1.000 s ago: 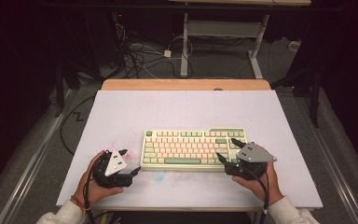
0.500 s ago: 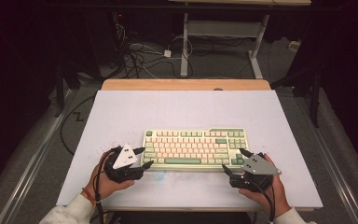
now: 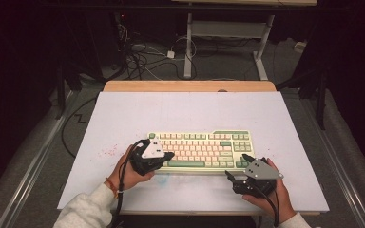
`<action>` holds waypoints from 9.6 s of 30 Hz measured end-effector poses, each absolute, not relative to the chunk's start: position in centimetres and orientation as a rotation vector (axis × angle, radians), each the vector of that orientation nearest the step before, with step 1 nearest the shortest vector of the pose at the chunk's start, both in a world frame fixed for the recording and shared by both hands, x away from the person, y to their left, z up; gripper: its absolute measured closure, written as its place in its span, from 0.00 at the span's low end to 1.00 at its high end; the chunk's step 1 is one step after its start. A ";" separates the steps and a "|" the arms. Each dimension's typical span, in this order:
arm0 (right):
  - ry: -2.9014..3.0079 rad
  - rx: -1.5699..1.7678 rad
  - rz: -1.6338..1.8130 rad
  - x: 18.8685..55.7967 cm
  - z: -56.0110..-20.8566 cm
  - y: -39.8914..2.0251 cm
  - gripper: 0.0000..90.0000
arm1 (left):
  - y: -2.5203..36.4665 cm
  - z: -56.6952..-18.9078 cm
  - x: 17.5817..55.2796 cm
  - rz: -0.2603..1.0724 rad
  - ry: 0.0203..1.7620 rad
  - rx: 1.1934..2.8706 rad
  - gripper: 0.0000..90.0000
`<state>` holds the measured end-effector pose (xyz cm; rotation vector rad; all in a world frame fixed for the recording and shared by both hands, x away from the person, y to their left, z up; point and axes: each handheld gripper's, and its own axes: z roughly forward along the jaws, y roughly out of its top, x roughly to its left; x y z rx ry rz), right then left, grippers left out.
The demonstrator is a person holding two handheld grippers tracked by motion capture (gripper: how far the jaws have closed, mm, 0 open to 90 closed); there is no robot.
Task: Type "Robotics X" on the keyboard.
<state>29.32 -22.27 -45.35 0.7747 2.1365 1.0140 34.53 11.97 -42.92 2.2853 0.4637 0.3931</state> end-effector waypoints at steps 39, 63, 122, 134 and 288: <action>2.168 0.778 0.971 29.6 -45.7 -22.2 0.24 | 6.1 -44.3 37.2 0.436 0.424 2.430 0.97; 2.145 0.809 0.979 29.7 -45.4 -22.7 0.27 | 13.2 -43.1 34.5 0.685 0.532 2.207 0.26; 2.432 0.758 0.976 39.4 -45.1 -14.5 1.00 | 20.6 -47.2 29.4 0.692 0.698 2.252 0.21; 2.435 0.757 0.946 39.8 -45.4 -14.3 1.00 | 20.5 -47.2 29.5 0.686 0.699 2.255 0.21; 2.185 0.744 1.026 30.3 -45.9 -23.9 0.34 | 7.7 -44.1 39.4 0.434 0.563 2.431 0.98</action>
